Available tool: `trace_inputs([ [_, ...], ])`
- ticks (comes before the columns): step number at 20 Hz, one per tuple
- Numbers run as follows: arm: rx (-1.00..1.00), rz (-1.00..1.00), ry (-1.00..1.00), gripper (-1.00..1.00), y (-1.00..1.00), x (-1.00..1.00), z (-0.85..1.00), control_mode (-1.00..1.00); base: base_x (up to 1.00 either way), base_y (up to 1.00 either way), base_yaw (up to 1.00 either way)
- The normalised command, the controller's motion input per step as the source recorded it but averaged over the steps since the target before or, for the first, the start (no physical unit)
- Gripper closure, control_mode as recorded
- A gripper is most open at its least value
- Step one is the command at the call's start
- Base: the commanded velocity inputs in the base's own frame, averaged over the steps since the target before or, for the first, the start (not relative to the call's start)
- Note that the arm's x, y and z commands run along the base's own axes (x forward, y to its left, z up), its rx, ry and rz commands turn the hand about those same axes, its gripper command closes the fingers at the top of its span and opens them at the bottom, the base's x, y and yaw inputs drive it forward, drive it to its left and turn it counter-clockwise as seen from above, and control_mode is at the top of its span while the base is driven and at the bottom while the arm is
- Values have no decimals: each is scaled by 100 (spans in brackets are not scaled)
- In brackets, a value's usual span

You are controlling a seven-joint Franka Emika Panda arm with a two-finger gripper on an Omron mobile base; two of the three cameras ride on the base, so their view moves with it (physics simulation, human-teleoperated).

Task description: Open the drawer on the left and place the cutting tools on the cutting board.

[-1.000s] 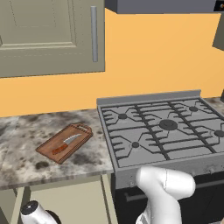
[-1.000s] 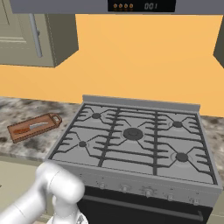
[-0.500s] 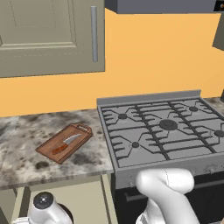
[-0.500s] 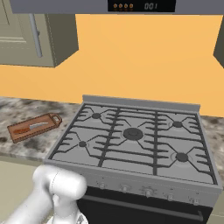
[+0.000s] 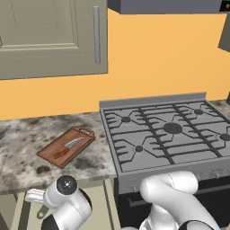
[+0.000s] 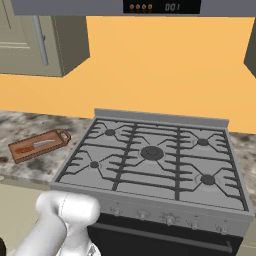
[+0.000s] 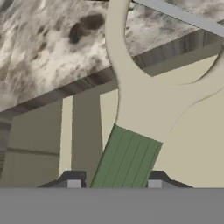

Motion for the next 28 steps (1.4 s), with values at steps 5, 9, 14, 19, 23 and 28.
trace_inputs([
  [5, 19, -27, 0, 100, -5, 100, 100, -100, 0, 0, 0],
  [9, 18, -25, 1, 100, 0, 100, 100, -100, 0, 0, 0],
  [14, 15, -20, 7, 100, -5, 96, 73, -100, 0, 0, 0],
  [19, 1, -1, 0, 100, -5, 8, 0, -100, 0, 0, 0],
  [23, 0, 0, 0, 100, -14, 35, 0, -100, 0, 0, 0],
  [28, 2, 0, 9, 100, -32, 77, 0, -100, 0, 0, 0],
])
